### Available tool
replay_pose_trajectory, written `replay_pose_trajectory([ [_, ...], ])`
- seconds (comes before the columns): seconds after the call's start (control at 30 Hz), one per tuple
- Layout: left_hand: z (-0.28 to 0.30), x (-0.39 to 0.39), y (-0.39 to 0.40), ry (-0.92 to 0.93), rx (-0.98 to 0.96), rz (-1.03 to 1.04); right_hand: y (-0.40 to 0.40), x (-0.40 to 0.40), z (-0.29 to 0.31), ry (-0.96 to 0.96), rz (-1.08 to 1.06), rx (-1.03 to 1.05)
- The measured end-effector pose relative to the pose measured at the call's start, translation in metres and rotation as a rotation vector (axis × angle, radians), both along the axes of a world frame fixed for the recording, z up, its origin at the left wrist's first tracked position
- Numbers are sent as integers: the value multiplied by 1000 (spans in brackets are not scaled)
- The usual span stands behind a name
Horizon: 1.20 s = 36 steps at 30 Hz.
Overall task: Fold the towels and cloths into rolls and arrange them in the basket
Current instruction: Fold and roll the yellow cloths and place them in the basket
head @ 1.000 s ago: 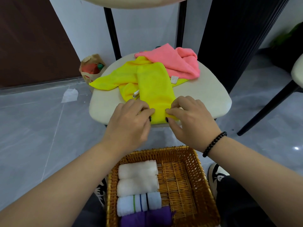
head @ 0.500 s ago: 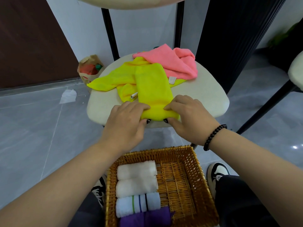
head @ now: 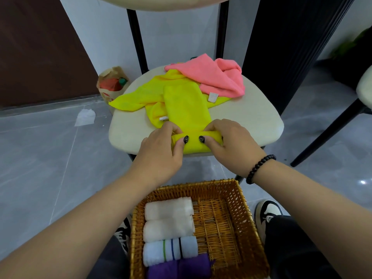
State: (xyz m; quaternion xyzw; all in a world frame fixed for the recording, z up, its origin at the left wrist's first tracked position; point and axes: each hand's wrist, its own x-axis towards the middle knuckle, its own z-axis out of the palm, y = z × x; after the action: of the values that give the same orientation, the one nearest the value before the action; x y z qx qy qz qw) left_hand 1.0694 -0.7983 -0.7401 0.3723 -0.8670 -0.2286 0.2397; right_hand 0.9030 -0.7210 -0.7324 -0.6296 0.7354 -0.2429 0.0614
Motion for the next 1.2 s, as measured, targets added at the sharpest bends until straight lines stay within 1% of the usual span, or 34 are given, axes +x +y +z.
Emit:
replay_pose_trajectory([
  [0.07,1,-1,1,35,65,20,3,1,-1,134,53,-134],
  [0.1,2,-1,1,49,104,33,4,2,0,207,85,-164],
  [0.2,4,-3,0,60,189,95,7,0,0,319,162,-156],
  [0.3,4,-2,2,88,207,148,7,-5,1,340,217,-98],
  [0.43,2,3,4,129,95,150,7,-8,1,336,259,-42],
  [0.57,1,4,-3,112,76,171,3,-8,-5,365,259,-34],
  [0.6,1,5,-3,108,32,148,2,-7,-6,359,250,-46],
  [0.63,1,6,-1,90,-68,105,0,-6,-7,347,239,-51],
  [0.7,-1,7,2,-8,-339,-6,-2,-4,-5,323,228,-37],
  [0.73,-2,8,2,-57,-434,-49,-2,-4,-3,314,225,-33],
  [0.77,-2,10,2,-97,-487,-80,-3,-4,-1,308,219,-41],
  [0.87,-3,15,-2,-221,-538,-146,-6,-6,5,279,199,-15],
  [0.93,-2,18,-4,-255,-528,-163,-7,-6,7,295,201,6],
  [1.0,0,17,-5,-249,-477,-160,-6,-3,7,330,197,-1],
  [1.1,5,15,-7,-243,-440,-151,-3,-1,4,419,194,-81],
  [1.2,14,12,-10,-262,-302,-116,0,0,0,475,196,-144],
])
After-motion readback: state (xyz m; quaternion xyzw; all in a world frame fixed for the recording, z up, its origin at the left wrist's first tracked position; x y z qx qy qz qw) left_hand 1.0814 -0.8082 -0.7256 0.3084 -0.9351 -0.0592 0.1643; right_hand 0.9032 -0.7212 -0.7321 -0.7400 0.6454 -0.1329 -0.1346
